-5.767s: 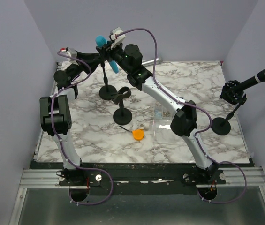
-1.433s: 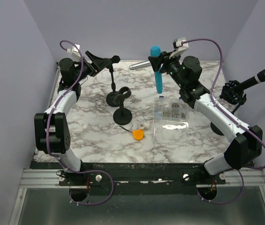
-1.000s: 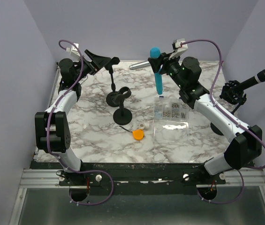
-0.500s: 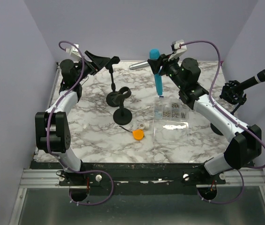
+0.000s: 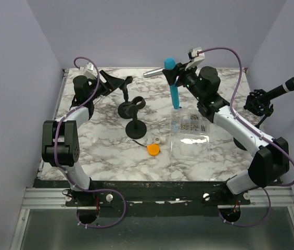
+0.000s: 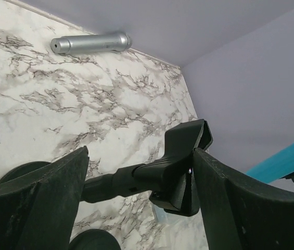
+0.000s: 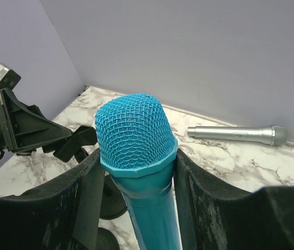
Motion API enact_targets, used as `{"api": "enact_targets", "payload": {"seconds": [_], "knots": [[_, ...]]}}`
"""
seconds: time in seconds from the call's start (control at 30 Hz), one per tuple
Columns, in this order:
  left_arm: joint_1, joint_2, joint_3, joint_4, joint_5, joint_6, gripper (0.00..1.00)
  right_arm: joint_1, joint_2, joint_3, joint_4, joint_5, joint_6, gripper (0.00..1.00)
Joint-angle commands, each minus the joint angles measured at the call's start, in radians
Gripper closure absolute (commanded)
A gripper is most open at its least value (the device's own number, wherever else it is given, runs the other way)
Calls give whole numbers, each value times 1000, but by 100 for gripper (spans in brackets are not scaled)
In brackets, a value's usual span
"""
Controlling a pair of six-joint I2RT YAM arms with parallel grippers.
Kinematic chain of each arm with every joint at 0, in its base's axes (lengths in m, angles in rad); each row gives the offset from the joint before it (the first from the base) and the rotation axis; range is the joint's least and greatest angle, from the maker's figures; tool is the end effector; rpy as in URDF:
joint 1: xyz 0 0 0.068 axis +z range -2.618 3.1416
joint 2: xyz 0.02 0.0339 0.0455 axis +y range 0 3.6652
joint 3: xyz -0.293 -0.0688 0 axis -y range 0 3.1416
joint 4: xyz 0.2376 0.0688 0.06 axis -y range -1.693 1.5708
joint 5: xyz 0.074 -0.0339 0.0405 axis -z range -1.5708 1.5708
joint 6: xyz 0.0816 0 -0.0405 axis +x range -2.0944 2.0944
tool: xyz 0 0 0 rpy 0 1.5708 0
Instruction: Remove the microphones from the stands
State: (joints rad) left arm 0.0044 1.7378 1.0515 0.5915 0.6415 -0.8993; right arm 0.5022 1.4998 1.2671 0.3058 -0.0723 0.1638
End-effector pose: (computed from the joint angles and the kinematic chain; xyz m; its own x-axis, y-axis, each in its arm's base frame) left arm 0.4295 -0.0469 0.2851 -0.5225 -0.6296 -0.5750 0.2943 0.4998 -0.8146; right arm 0.3471 0.1973 0.4207 -0.0254 0.1716 -0.9848 -0.5464 0.8226 0.1574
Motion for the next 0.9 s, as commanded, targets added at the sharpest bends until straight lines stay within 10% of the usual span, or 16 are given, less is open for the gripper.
{"api": "enact_targets", "payload": {"seconds": [0.0,0.17,0.47,0.87], "knots": [[-1,37,-21,-159,-40,86,18,-2,16,-10,40,-16,29,99],[-1,-66,43,-268,-64,135,2,-3,37,6,32,51,85,99],[-1,-323,265,-645,-265,407,2,-17,164,115,33,230,241,99],[-52,-512,200,-707,-355,572,1,-54,437,239,3,564,931,99]]}}
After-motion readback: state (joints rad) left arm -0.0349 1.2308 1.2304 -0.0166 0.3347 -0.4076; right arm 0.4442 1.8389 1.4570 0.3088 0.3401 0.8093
